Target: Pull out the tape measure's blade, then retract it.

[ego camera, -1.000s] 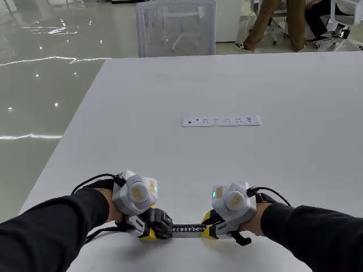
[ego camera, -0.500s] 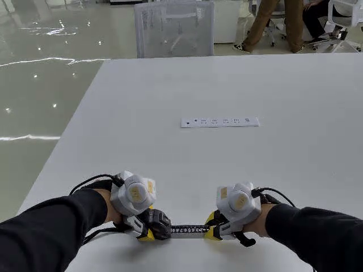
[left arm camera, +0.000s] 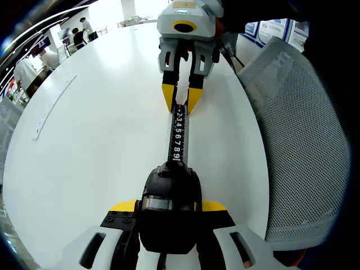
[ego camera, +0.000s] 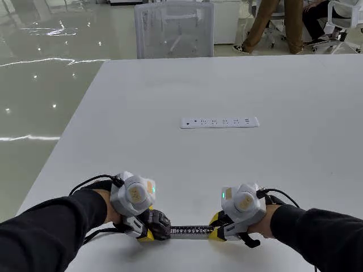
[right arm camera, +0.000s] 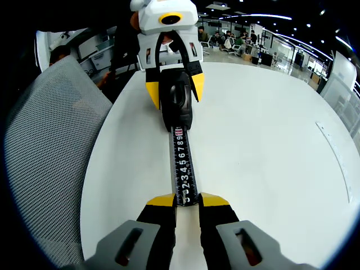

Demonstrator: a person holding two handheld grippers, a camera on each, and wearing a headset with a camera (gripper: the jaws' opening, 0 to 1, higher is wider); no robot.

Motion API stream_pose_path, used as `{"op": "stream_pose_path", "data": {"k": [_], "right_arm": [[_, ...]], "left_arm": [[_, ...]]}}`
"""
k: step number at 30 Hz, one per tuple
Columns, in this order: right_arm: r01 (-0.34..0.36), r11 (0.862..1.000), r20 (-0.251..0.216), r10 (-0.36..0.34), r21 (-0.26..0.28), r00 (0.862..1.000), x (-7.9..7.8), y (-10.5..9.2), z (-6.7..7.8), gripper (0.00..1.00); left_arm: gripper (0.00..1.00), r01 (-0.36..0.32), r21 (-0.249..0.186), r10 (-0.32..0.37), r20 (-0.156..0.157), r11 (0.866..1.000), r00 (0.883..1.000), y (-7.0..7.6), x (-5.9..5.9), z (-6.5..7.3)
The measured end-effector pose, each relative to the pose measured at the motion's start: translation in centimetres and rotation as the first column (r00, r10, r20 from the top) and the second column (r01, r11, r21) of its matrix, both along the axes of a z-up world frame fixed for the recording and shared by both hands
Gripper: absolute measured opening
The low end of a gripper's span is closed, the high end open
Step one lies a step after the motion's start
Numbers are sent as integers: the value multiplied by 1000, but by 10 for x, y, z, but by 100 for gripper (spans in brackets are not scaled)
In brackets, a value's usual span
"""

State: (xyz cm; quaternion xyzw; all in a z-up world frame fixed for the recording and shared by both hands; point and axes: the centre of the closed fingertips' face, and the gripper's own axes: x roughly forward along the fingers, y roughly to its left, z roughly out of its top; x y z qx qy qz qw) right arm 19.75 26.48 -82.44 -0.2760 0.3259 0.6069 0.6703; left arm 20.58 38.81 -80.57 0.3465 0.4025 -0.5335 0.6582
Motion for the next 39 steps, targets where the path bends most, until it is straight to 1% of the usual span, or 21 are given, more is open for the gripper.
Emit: {"op": "stream_pose_path", "data": {"k": [5, 10, 25, 39], "right_arm": [[8, 1000, -5, -8, 0, 1000, 0, -6, 0, 11], [5, 1000, 0, -5, -6, 1000, 1, -11, 0, 11], [7, 1000, 7, -7, -22, 1000, 2, -20, 0, 11], [22, 1000, -1, -22, -23, 1000, 1, -34, 0, 11]], "left_arm": [[35, -2, 0, 2, -2, 1000, 1000, 0, 0, 0], [35, -4, -1, 4, -1, 1000, 1000, 0, 0, 0], [35, -8, 0, 8, 0, 1000, 1000, -1, 0, 0], [35, -11, -1, 11, -2, 1000, 1000, -1, 0, 0]]}}
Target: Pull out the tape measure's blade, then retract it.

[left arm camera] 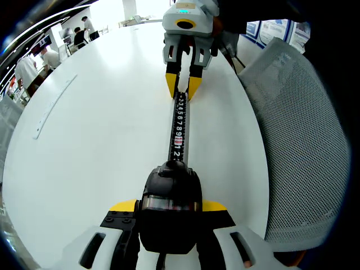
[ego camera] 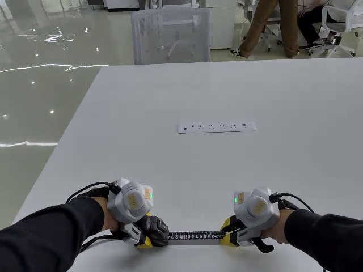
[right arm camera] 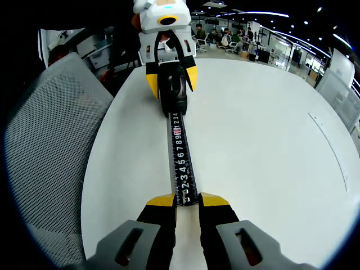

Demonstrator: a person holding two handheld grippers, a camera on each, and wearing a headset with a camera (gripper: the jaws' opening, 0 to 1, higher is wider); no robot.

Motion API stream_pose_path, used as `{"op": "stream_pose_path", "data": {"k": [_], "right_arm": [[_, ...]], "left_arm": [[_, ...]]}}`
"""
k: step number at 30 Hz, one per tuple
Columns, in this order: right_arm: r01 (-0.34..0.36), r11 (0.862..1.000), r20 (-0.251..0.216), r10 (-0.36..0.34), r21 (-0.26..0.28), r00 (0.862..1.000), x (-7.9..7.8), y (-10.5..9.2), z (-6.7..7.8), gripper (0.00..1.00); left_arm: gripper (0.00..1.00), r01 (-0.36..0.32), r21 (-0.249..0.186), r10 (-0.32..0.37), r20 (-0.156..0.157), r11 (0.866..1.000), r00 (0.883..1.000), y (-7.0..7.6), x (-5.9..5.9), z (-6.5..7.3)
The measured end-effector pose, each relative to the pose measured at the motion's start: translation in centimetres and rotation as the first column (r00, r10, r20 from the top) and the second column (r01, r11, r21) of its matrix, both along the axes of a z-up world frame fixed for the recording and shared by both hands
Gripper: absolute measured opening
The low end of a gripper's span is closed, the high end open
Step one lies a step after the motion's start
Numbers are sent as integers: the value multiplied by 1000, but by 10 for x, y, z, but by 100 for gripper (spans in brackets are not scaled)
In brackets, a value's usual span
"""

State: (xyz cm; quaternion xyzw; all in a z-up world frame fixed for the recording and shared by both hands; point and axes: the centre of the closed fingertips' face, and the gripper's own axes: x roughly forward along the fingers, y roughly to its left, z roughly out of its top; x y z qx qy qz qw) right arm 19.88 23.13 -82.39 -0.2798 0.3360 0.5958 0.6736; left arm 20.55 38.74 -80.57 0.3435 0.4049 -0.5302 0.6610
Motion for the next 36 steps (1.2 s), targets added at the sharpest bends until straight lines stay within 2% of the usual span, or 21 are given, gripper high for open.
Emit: {"op": "stream_pose_path", "data": {"k": [36], "right_arm": [[30, 999, -9, -31, -28, 999, 2, -44, 0, 11]], "left_arm": [[35, -11, -5, 11, -5, 1000, 1000, 0, 1, 0]]}}
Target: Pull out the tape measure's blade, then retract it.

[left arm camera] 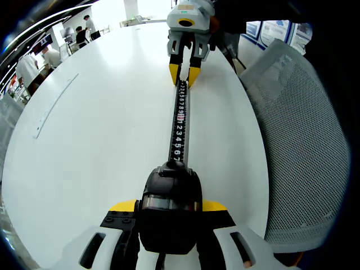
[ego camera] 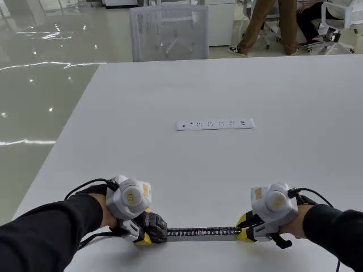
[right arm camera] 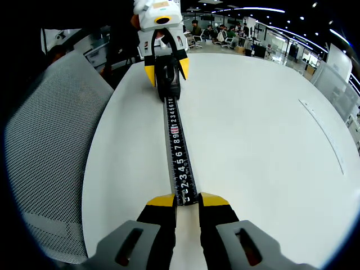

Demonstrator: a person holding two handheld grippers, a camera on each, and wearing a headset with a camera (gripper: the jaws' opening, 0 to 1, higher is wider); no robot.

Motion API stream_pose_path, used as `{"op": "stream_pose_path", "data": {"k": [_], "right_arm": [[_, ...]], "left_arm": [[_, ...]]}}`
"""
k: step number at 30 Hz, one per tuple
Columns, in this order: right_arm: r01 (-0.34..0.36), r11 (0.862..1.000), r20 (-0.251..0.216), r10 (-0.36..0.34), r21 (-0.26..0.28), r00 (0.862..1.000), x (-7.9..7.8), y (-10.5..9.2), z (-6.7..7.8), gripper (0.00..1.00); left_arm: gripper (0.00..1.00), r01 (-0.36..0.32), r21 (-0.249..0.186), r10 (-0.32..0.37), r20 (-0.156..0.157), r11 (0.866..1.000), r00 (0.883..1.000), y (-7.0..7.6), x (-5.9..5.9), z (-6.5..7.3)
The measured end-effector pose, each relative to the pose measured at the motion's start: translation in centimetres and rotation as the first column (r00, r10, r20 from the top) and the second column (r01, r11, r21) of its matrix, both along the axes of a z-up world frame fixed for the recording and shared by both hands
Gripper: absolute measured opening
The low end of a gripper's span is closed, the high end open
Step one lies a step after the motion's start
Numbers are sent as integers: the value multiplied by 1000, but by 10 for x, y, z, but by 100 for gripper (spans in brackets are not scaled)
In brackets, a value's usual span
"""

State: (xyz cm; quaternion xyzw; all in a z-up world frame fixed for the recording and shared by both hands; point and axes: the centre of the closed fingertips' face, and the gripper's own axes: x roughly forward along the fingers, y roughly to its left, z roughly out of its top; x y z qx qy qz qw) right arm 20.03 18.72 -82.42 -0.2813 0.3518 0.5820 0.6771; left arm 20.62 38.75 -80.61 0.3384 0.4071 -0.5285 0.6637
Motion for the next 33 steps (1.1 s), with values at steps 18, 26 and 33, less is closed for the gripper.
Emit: {"op": "stream_pose_path", "data": {"k": [18, 26, 33], "right_arm": [[-3, 1000, 6, 3, -21, 1000, -1, -19, 0, 11], [3, 1000, 6, -3, -24, 1000, 0, -24, 2, 11], [3, 999, 5, -3, -34, 1000, 0, -33, 0, 11]], "left_arm": [[35, -1, 0, 1, 0, 1000, 1000, 0, 0, 0], [35, -4, 0, 4, 0, 1000, 1000, -1, 0, 0], [35, -5, 1, 5, 2, 1000, 1000, 0, 0, 0]]}}
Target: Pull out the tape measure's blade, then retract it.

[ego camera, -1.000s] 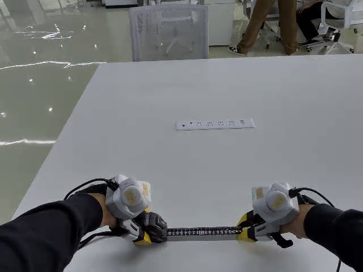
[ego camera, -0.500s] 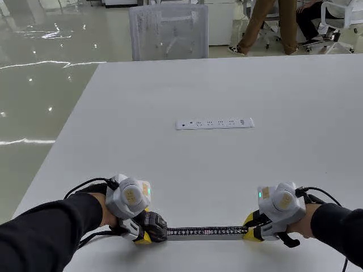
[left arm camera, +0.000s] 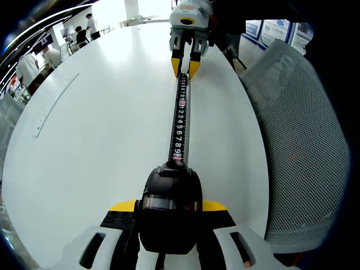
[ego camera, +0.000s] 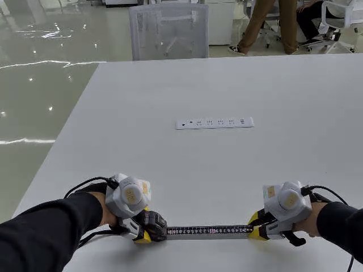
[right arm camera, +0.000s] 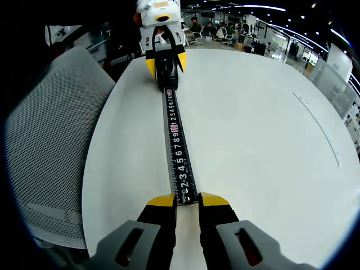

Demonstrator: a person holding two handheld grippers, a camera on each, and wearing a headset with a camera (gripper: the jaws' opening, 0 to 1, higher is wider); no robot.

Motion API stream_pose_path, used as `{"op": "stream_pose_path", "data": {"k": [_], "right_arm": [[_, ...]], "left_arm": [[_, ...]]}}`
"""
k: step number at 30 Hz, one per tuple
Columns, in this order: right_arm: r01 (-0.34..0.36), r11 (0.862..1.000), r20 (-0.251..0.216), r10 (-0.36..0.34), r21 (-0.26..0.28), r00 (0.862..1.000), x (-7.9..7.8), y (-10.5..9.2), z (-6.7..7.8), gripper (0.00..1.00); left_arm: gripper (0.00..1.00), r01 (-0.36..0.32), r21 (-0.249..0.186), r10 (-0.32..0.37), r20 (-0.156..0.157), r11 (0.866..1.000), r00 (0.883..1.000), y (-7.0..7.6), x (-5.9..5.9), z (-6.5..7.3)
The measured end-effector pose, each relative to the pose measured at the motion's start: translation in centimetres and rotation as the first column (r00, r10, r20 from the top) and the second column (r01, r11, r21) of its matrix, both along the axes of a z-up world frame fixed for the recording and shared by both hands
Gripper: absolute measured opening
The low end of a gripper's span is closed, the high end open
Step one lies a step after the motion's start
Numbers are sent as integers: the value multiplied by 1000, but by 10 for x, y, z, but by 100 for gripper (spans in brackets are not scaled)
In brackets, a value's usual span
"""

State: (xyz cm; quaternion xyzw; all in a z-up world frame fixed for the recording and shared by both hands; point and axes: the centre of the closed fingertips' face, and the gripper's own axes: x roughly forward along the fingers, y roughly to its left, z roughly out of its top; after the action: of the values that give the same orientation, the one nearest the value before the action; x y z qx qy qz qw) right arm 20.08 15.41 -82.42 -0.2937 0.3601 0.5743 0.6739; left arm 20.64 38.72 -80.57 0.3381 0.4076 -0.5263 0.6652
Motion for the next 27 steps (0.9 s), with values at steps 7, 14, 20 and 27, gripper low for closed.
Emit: {"op": "stream_pose_path", "data": {"k": [7, 14, 20, 27], "right_arm": [[12, 1000, -3, -12, -11, 1000, 0, -11, 0, 11], [14, 1000, -4, -14, -15, 1000, 1, -14, 0, 11], [22, 1000, -8, -22, -15, 1000, 1, -18, 0, 11], [19, 1000, -15, -19, -16, 1000, 1, -18, -1, 11]], "left_arm": [[35, -1, 1, 1, -1, 1000, 1000, 0, 0, 0], [35, -2, 3, 2, -1, 1000, 1000, 0, 0, -1], [35, -3, 4, 3, 0, 1000, 1000, 0, 0, -1], [35, -3, 6, 3, 2, 1000, 1000, 1, -1, -1]]}}
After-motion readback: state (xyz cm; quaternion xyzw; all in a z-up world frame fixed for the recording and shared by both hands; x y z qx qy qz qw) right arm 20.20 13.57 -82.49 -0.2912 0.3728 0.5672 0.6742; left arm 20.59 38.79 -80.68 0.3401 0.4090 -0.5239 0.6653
